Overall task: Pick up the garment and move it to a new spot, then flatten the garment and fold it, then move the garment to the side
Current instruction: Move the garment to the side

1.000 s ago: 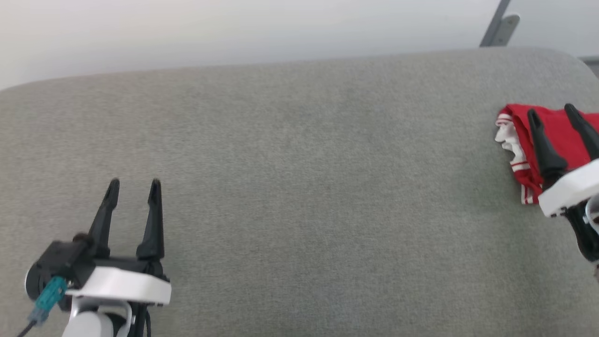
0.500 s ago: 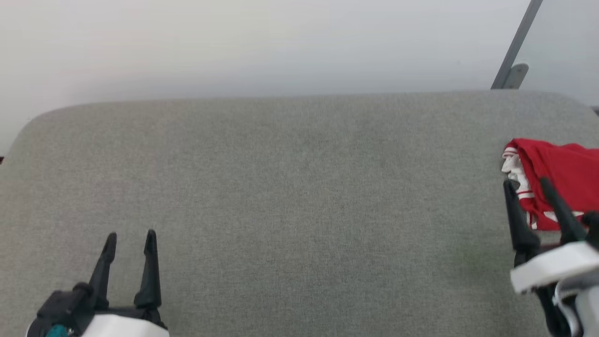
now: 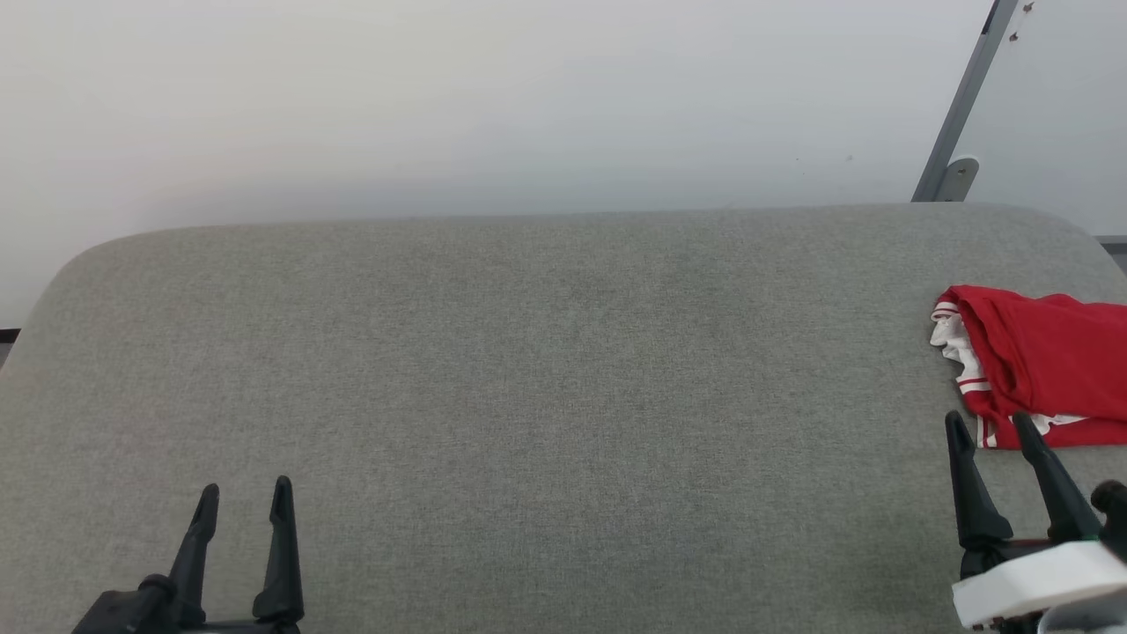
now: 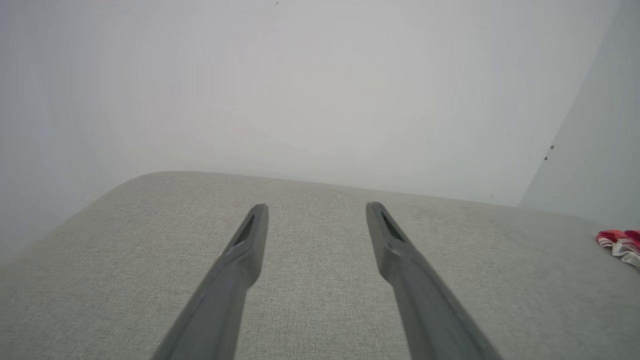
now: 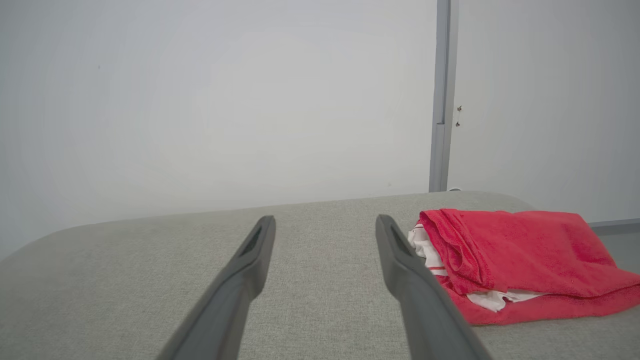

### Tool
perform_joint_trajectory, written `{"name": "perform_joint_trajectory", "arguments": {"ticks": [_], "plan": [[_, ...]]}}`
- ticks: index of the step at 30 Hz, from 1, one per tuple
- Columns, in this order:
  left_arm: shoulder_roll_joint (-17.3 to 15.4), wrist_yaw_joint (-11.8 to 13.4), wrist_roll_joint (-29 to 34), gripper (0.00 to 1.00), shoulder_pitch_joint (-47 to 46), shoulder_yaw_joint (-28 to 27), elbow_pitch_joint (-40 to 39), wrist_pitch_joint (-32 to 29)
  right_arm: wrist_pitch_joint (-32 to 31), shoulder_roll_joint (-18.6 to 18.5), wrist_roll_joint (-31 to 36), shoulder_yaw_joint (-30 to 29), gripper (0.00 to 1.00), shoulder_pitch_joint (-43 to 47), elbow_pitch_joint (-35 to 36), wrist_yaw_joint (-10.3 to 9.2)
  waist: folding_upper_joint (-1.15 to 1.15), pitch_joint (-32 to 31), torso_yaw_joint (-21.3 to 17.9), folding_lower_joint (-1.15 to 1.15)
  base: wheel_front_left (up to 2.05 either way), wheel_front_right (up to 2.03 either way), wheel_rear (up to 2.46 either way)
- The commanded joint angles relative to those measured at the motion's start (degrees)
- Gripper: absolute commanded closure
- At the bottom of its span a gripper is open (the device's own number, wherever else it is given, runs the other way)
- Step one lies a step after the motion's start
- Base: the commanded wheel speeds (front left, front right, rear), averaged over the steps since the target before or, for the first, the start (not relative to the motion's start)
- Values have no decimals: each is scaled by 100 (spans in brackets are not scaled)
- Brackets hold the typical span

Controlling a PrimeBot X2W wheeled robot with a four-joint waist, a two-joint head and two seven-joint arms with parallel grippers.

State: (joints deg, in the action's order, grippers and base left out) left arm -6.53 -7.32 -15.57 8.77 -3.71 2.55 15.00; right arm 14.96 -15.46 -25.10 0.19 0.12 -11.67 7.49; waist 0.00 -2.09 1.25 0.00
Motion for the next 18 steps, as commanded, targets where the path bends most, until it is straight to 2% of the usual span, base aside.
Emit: {"name": "perform_joint_trajectory", "arguments": {"ticks": [1,7,18], "plan": [[23,-21,82,0,75,-11,-33,24,22,63,32,-43,0,76,34,0,0,-7,-4,0,0,0,0],[88,-21,117,0,98,52,-45,23,22,265,105,-163,0,334,191,1,0,-16,-19,0,0,0,0],[98,-20,196,0,54,142,28,24,22,579,241,-26,0,582,380,1,0,16,-35,0,0,0,0]]}}
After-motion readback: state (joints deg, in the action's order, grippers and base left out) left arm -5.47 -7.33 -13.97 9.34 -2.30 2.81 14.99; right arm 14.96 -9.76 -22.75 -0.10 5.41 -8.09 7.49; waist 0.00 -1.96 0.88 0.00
